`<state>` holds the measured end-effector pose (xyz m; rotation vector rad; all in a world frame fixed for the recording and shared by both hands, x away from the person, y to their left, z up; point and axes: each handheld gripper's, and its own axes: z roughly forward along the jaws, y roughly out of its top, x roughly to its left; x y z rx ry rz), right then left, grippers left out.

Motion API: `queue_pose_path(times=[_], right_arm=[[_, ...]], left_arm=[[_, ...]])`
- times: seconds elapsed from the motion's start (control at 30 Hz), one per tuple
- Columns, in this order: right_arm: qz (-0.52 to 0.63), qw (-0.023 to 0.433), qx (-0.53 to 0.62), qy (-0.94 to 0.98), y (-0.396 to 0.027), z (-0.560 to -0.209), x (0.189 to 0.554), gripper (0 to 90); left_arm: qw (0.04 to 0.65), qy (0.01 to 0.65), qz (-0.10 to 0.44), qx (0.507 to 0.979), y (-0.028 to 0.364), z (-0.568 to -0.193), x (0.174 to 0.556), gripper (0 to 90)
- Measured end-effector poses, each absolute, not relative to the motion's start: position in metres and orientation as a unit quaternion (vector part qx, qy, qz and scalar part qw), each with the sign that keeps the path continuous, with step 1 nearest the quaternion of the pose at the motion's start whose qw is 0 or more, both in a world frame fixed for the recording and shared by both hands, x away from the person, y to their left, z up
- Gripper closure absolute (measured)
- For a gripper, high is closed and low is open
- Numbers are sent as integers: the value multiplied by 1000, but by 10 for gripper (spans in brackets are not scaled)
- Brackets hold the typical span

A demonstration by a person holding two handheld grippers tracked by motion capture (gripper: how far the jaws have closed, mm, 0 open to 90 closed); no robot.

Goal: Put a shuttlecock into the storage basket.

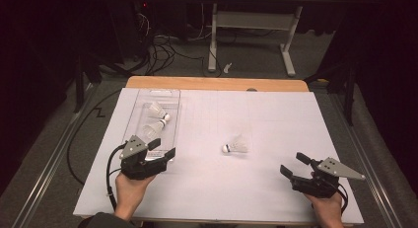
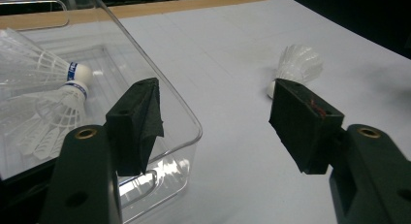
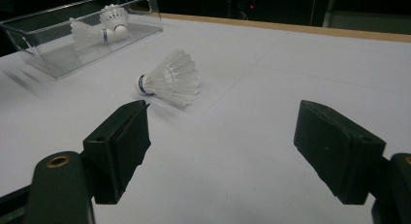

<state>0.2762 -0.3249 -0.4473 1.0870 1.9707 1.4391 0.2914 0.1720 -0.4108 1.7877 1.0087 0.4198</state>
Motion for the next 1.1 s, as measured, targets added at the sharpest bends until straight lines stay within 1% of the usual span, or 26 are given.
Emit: queue_pose_path(times=[1.1], right_arm=[[525, 232, 395, 718, -325, -447, 276, 209]], left_arm=[[502, 388, 165, 755, 139, -408, 305, 364]])
